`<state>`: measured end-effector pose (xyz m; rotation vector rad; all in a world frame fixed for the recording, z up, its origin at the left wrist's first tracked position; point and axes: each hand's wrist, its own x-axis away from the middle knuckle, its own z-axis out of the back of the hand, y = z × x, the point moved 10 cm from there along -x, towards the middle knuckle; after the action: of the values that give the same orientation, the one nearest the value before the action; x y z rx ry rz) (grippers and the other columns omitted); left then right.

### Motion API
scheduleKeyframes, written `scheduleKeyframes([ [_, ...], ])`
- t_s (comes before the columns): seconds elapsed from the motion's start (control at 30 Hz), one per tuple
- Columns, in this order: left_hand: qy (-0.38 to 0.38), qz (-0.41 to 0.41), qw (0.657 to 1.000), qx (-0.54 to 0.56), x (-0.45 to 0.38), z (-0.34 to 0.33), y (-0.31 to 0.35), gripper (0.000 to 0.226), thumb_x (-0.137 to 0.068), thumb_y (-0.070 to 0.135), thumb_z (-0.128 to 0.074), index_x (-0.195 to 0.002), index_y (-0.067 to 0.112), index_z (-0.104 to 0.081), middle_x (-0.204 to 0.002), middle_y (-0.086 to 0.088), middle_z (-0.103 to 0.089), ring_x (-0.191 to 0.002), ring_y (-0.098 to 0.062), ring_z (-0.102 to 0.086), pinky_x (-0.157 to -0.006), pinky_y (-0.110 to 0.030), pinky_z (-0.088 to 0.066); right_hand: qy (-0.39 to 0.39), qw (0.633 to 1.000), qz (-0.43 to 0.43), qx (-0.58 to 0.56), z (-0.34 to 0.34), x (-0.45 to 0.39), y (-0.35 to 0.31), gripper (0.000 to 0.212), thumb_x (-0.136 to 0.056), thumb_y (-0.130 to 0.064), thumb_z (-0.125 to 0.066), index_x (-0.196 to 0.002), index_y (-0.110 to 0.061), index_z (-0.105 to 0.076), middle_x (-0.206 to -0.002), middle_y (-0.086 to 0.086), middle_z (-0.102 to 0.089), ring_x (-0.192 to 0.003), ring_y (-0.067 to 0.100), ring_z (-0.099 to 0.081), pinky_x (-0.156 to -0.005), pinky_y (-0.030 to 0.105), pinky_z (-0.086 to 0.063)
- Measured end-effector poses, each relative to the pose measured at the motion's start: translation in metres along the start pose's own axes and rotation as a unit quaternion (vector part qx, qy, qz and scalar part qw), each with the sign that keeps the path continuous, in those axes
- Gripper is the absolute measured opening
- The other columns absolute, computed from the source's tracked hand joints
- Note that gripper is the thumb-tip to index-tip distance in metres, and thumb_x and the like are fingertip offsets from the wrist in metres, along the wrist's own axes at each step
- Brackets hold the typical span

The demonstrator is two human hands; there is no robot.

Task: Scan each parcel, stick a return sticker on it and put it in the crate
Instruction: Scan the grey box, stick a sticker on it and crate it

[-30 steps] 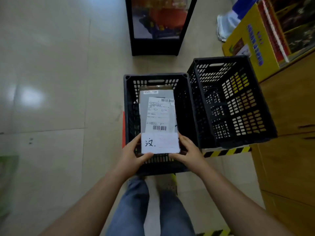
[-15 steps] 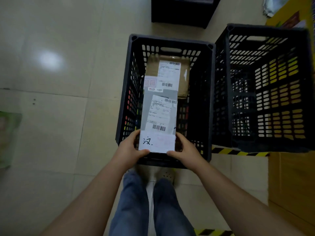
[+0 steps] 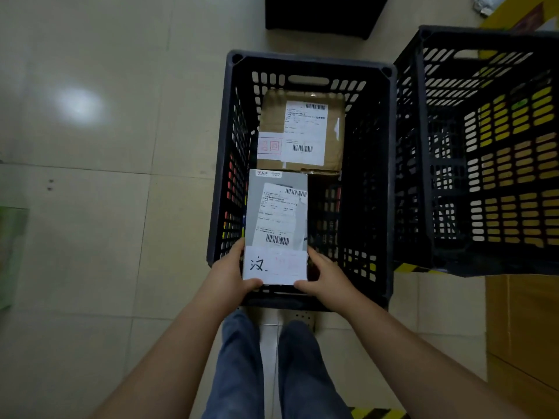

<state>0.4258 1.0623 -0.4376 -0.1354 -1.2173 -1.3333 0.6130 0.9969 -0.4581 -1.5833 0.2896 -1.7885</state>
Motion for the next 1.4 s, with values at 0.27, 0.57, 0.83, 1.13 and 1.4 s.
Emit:
scheduleKeyframes([
  [0.27,0.033,0.061,0.997,-0.044,-0.053,-0.016,-0.022,0.096,-0.073,0.004,-0.077,-0.150,0.026,-0.024,-0.126,-0.005,-0.059,-0.102,-0.018,-0.058,-0.086,-0.031,-0.048,0.009,0.999,-0.045,0.013,-0.010,-0.050,0.017,0.081,-0.081,-0.011,-0.072,-0.149,-0.031,-0.034,-0.138,0.000,-0.046,-0.113,0.014,-0.047,-0.091,0.024,-0.042],
  [0.57,0.033,0.126,0.988,-0.080,-0.086,-0.031,-0.051,0.088,-0.085,0.001,-0.060,-0.153,0.036,-0.016,-0.126,-0.008,-0.054,-0.106,-0.025,-0.057,-0.082,-0.032,-0.047,0.009,0.996,-0.093,0.012,-0.029,-0.091,0.033,0.070,-0.080,-0.004,-0.073,-0.142,-0.021,-0.044,-0.133,0.005,-0.059,-0.107,0.017,-0.056,-0.088,0.027,-0.048],
  [0.83,0.026,0.165,0.979,-0.120,-0.109,-0.043,-0.068,0.086,-0.086,0.005,-0.053,-0.150,0.044,-0.011,-0.125,-0.007,-0.054,-0.102,-0.026,-0.057,-0.086,-0.042,-0.053,0.026,0.990,-0.125,0.057,-0.038,-0.120,0.049,0.072,-0.077,-0.006,-0.074,-0.140,-0.016,-0.041,-0.131,0.007,-0.057,-0.113,0.024,-0.057,-0.090,0.031,-0.049],
  [1.13,0.017,0.168,0.984,-0.054,-0.114,-0.045,-0.070,0.073,-0.091,0.003,-0.050,-0.151,0.036,-0.025,-0.139,-0.005,-0.050,-0.109,-0.025,-0.054,-0.085,-0.032,-0.046,0.027,0.987,-0.146,0.069,-0.036,-0.123,0.054,0.065,-0.085,-0.009,-0.068,-0.143,-0.015,-0.039,-0.133,0.009,-0.057,-0.113,0.025,-0.058,-0.081,0.026,-0.045],
  [1.4,-0.002,0.043,0.999,-0.031,-0.026,0.010,0.012,0.057,-0.092,0.020,-0.064,-0.145,0.021,-0.043,-0.142,-0.003,-0.052,-0.122,-0.020,-0.053,-0.100,-0.030,-0.043,0.061,0.991,-0.115,0.028,-0.004,-0.023,0.006,0.059,-0.085,-0.028,-0.072,-0.137,-0.017,-0.050,-0.131,0.005,-0.058,-0.110,0.019,-0.056,-0.089,0.025,-0.044],
])
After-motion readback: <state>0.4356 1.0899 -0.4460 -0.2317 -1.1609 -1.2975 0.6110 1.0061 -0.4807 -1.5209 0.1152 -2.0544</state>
